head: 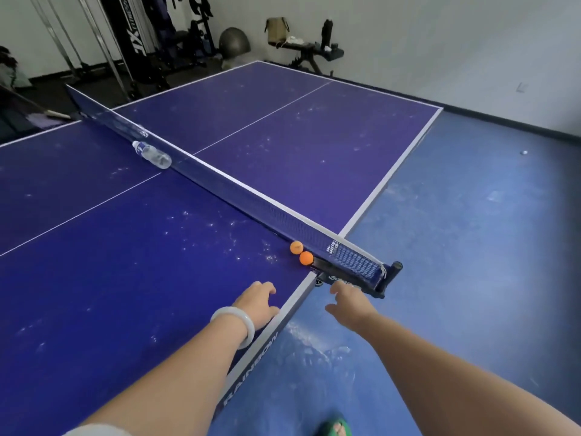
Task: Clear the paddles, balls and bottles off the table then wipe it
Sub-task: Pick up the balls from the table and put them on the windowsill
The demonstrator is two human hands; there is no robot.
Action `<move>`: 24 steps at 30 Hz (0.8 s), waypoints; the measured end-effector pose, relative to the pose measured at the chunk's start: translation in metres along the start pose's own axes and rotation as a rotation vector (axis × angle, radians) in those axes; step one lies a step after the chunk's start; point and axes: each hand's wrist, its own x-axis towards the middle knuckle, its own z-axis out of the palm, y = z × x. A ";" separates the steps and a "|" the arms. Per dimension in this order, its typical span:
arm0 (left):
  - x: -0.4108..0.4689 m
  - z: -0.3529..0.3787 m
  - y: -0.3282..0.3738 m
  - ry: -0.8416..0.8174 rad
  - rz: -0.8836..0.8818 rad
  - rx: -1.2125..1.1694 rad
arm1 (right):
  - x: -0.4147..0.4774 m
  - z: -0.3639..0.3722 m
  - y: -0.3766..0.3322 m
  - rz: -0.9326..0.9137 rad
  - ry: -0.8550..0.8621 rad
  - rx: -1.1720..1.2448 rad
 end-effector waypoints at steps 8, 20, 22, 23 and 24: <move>0.073 -0.013 0.012 0.019 -0.090 -0.018 | 0.091 -0.023 -0.011 -0.054 -0.045 0.076; 0.179 -0.010 0.028 -0.034 0.130 0.033 | 0.159 0.000 -0.022 0.025 -0.050 0.163; 0.194 -0.008 0.027 -0.066 0.172 0.046 | 0.165 0.004 -0.024 0.046 -0.033 0.145; 0.201 -0.006 0.025 -0.081 0.197 0.053 | 0.168 0.006 -0.025 0.057 -0.024 0.131; 0.206 -0.004 0.024 -0.090 0.218 0.062 | 0.170 0.009 -0.026 0.067 -0.015 0.121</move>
